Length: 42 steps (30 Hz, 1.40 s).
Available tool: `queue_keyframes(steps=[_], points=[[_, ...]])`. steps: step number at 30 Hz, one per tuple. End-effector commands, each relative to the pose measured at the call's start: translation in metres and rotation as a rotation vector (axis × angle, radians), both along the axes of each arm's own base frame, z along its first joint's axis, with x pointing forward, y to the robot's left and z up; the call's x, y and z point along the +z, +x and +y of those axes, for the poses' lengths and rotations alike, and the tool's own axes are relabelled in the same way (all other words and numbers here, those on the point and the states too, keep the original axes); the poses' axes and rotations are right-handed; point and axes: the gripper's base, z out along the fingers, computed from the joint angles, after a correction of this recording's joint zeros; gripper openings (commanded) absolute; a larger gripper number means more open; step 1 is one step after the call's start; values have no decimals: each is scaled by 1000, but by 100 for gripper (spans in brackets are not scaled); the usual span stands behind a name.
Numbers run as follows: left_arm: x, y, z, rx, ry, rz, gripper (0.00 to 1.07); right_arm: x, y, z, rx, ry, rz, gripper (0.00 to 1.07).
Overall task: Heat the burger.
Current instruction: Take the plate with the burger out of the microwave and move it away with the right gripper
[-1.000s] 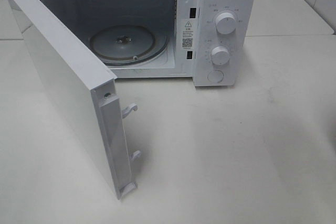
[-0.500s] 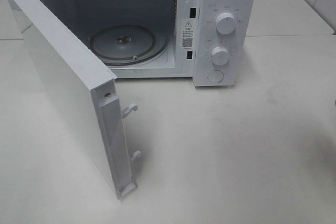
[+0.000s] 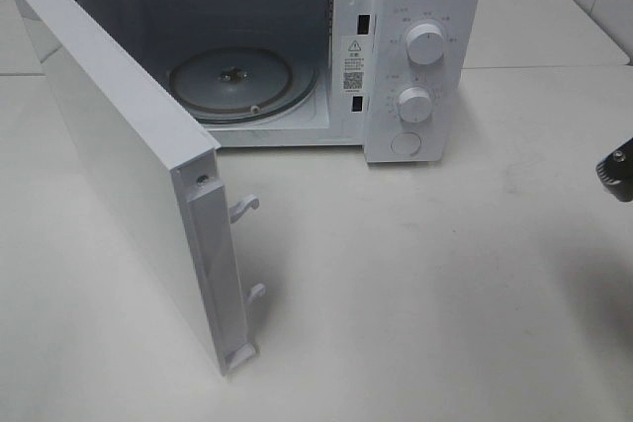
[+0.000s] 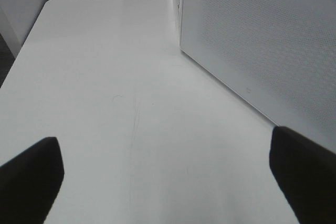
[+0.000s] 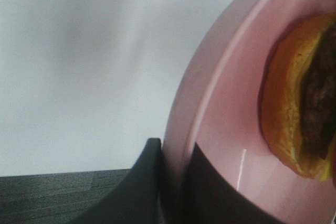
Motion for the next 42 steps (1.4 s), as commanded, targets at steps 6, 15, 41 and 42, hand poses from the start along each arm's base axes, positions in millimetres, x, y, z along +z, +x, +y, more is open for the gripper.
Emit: queue_keyframes(steps=[6,15,41,42], points=[[-1,-2,0,4,-11,-17,100,-13,14,6,-47,-41,-45,0],[-1,-2,0,4,-11,-17,100,-42,26,18,-56,-29,-5,1],[-1,-2,0,4,-11,-17,100,-101,47,33,-110,-14,-65,10],[-1,-2,0,4,-11,-17,100,-101,47,33,-110,-14,-65,10]])
